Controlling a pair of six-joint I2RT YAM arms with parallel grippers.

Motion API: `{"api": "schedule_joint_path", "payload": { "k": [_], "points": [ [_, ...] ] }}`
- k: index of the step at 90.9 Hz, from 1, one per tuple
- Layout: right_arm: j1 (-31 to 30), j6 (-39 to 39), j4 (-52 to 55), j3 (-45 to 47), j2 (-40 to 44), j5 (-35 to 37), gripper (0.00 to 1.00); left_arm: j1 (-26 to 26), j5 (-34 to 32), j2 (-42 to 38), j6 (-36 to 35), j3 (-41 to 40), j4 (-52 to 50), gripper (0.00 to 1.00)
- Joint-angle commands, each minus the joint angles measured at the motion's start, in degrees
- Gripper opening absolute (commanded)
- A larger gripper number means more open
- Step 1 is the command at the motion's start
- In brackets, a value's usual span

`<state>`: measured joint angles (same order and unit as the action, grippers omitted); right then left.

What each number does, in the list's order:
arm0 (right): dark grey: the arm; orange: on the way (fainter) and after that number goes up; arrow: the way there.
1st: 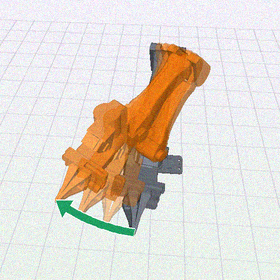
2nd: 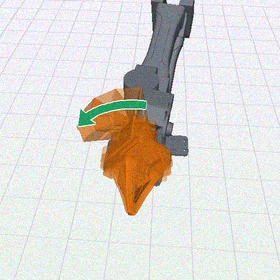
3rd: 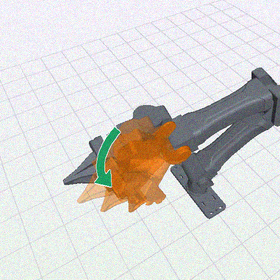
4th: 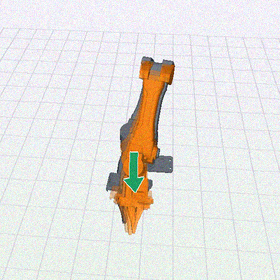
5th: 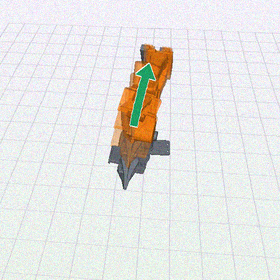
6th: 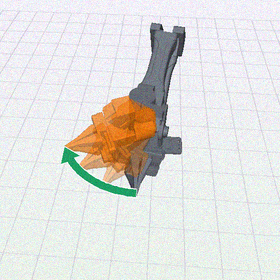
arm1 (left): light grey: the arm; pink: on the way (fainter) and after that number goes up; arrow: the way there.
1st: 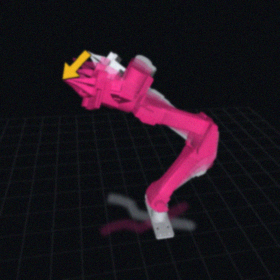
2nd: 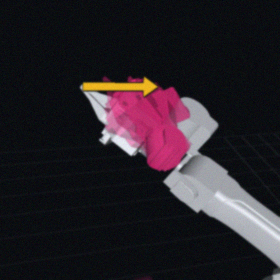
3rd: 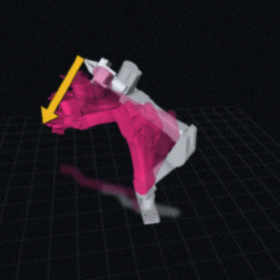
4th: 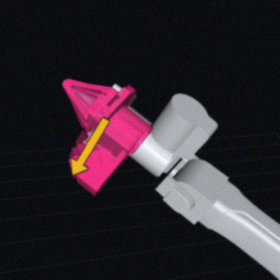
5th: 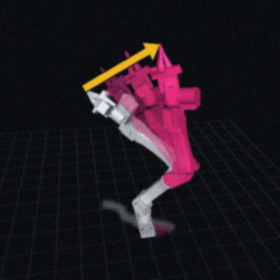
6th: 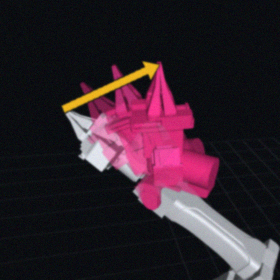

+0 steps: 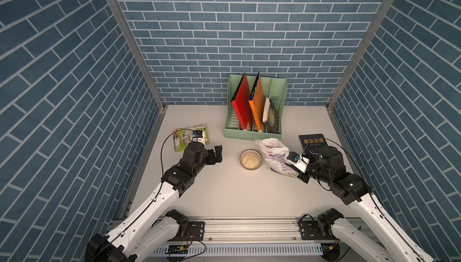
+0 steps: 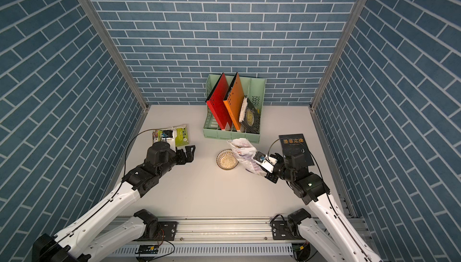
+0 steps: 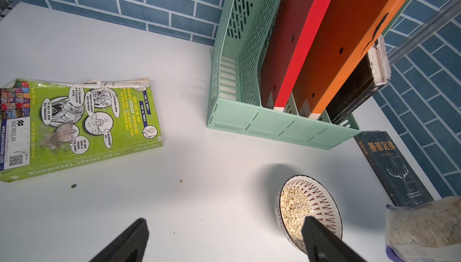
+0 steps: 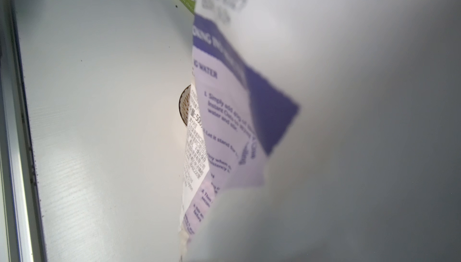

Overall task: Pour the oats into the breakfast bowl
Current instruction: Place the oats bag at the center of the board.

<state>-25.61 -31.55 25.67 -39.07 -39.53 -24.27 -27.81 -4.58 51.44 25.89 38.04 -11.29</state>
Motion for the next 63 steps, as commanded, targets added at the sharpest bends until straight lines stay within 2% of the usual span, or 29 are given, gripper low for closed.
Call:
{"api": "schedule_joint_path", "payload": {
  "k": [1,12,17,20,42,53,63],
  "points": [
    [2.4,9.3,-23.1,2.2,3.9,-15.0,0.0,0.6,1.1,-1.5,-0.6,0.5,0.5,1.0],
    [3.2,21.8,-45.7,9.5,5.4,-24.9,0.0,0.7,1.1,-3.4,-0.8,-0.5,1.2,1.0],
    [3.2,29.3,-57.9,13.2,3.8,-27.7,0.0,0.7,1.5,-4.2,-1.0,-1.1,2.0,1.0],
    [3.1,31.4,-60.9,13.7,2.2,-29.1,0.0,0.7,1.8,-4.7,-1.3,-1.3,2.4,0.99],
    [-1.4,25.7,-56.1,12.6,-3.9,-28.8,0.0,0.7,7.6,-6.8,-6.0,-1.5,4.7,0.99],
    [-7.0,19.8,-50.2,12.7,-7.0,-23.3,0.0,0.7,10.1,-7.7,-9.9,-0.5,5.0,0.99],
    [-12.7,18.5,-52.0,14.4,-10.4,-17.3,0.0,0.7,6.8,-8.3,-12.0,1.0,3.2,1.0]
  ]
}}
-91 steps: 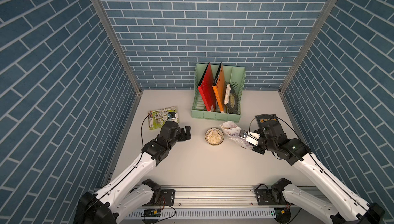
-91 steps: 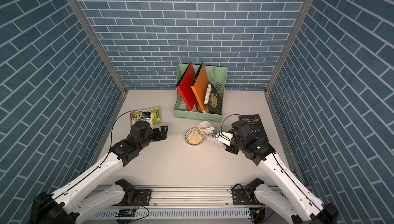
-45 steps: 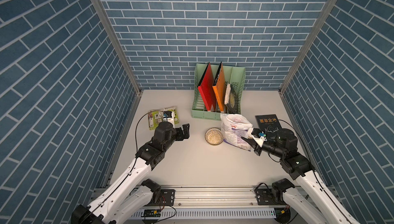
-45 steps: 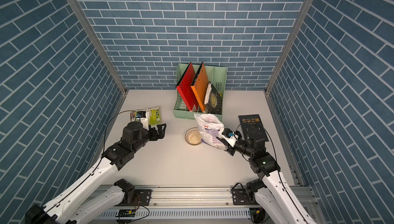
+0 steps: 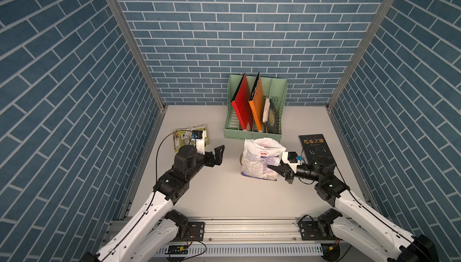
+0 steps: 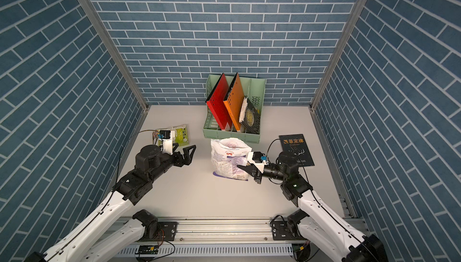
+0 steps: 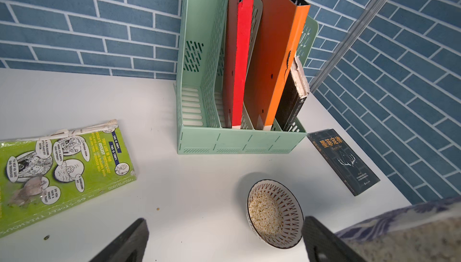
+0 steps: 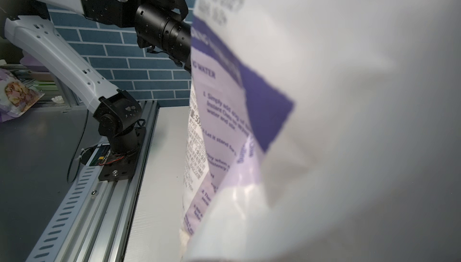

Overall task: Pour the oats into the breakfast bowl
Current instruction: Place the oats bag at the center of the board.

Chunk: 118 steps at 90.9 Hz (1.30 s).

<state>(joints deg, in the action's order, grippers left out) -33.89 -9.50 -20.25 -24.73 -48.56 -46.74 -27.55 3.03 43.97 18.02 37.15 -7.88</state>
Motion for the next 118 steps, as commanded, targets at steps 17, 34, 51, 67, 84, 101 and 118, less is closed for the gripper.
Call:
{"api": "schedule_joint_path", "payload": {
  "k": [17,34,51,67,84,101,118],
  "points": [
    [-13.1,-3.0,-18.3,6.6,-6.0,17.2,0.0,0.4,-8.3,-2.5,-1.7,0.9,-0.8,1.0],
    [-18.8,-5.1,-25.0,8.8,-13.4,24.4,0.01,0.4,-13.0,-5.4,3.8,-5.1,2.5,1.0],
    [-18.9,-6.6,-26.6,9.2,-15.8,24.4,0.31,0.4,-10.7,-5.7,2.8,-7.3,4.0,0.99],
    [-17.0,-7.6,-19.1,8.1,-12.9,20.2,0.56,0.4,-7.0,-5.9,-9.0,-0.9,-0.6,1.0],
    [-12.6,-7.6,-8.6,4.0,-10.4,14.3,0.68,0.4,1.6,-6.9,-19.3,4.7,-4.0,0.99],
    [-10.5,-14.1,11.8,-6.4,-8.3,10.8,0.76,0.4,18.4,-8.6,-31.3,5.0,-6.1,0.99],
    [-9.4,-19.5,25.6,-14.4,-11.0,8.5,0.74,0.4,27.6,-6.0,-43.3,4.2,-10.3,0.93]
  ]
}}
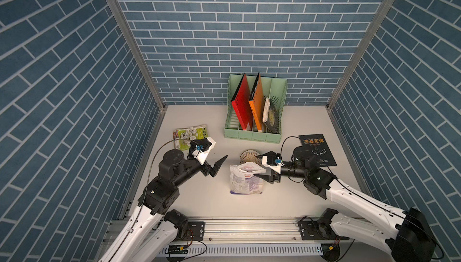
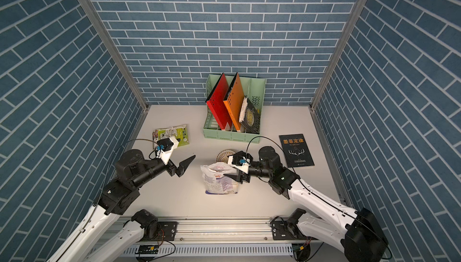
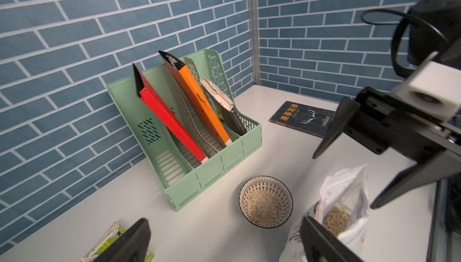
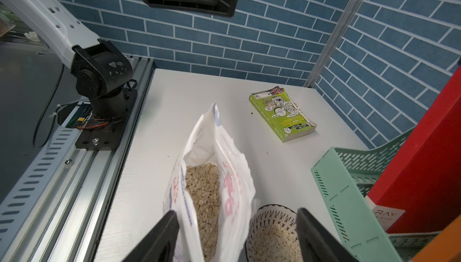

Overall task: Pour the oats into the breakfast bowl
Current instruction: Place the oats bag at the center of the board.

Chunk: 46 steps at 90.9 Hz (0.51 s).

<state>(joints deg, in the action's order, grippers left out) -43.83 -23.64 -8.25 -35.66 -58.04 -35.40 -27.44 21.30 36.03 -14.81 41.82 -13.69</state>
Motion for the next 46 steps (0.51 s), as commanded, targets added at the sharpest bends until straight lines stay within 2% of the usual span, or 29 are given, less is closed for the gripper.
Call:
{"api": "schedule_joint_path", "payload": {
  "k": [1,16,30,46],
  "points": [
    [0.5,-5.7,14.3,-3.8,-1.8,-2.8,0.73,0.2,9.6,2.4,-11.0,-0.3,-4.8,0.92],
    [0.6,-7.8,19.6,-8.2,-5.6,-3.4,0.63,0.1,12.2,7.4,-15.2,1.1,-8.1,0.84],
    [0.7,-8.3,21.7,-11.3,-7.4,-5.2,0.46,-0.4,15.8,10.9,-17.8,2.4,-10.3,0.75],
    [0.6,-8.5,22.7,-12.3,-6.9,-5.6,0.4,-1.5,17.9,12.9,-19.9,2.6,-10.6,0.73]
  ]
}}
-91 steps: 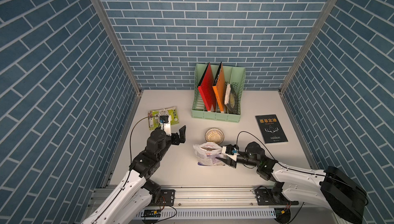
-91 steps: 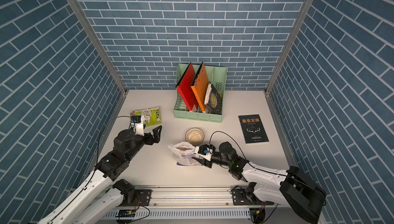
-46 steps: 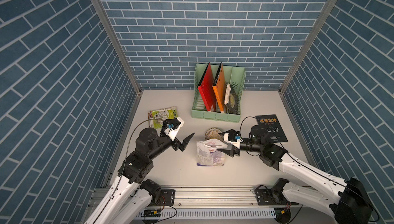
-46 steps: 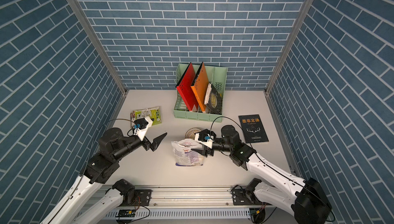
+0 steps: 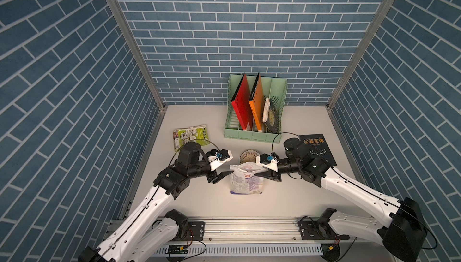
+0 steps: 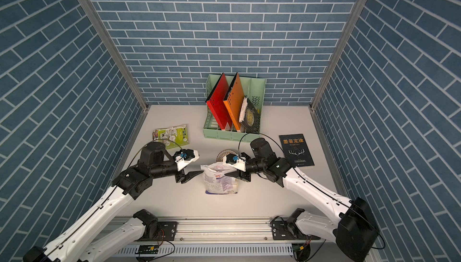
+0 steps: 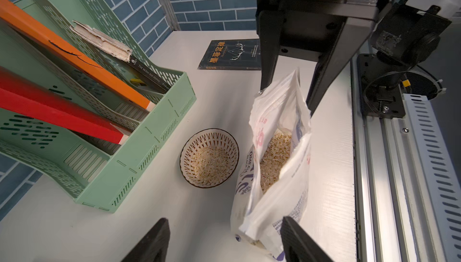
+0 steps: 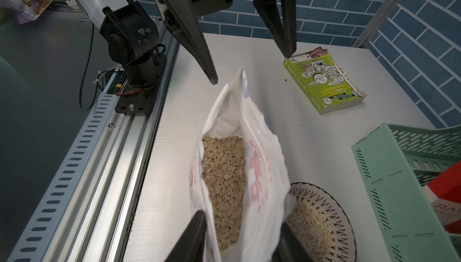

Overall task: Pour the oats into the breakfast bowl
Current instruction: Place the oats bag at the center of the board, then close the oats bag at the center of the board.

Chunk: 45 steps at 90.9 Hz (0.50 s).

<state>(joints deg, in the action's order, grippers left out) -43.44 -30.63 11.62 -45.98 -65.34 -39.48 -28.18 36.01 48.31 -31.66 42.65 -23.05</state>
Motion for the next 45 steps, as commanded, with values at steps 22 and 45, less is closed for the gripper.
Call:
{"api": "schedule_joint_path", "payload": {
  "k": [22,45],
  "points": [
    [0.2,-1.8,4.8,-3.0,0.0,-1.5,0.32,-1.9,4.6,4.2,-3.8,2.6,0.2,0.62],
    [0.2,-1.7,4.9,-4.0,-0.3,-1.6,0.16,-3.4,4.5,9.2,-5.3,5.2,-2.2,0.42]
  ]
}}
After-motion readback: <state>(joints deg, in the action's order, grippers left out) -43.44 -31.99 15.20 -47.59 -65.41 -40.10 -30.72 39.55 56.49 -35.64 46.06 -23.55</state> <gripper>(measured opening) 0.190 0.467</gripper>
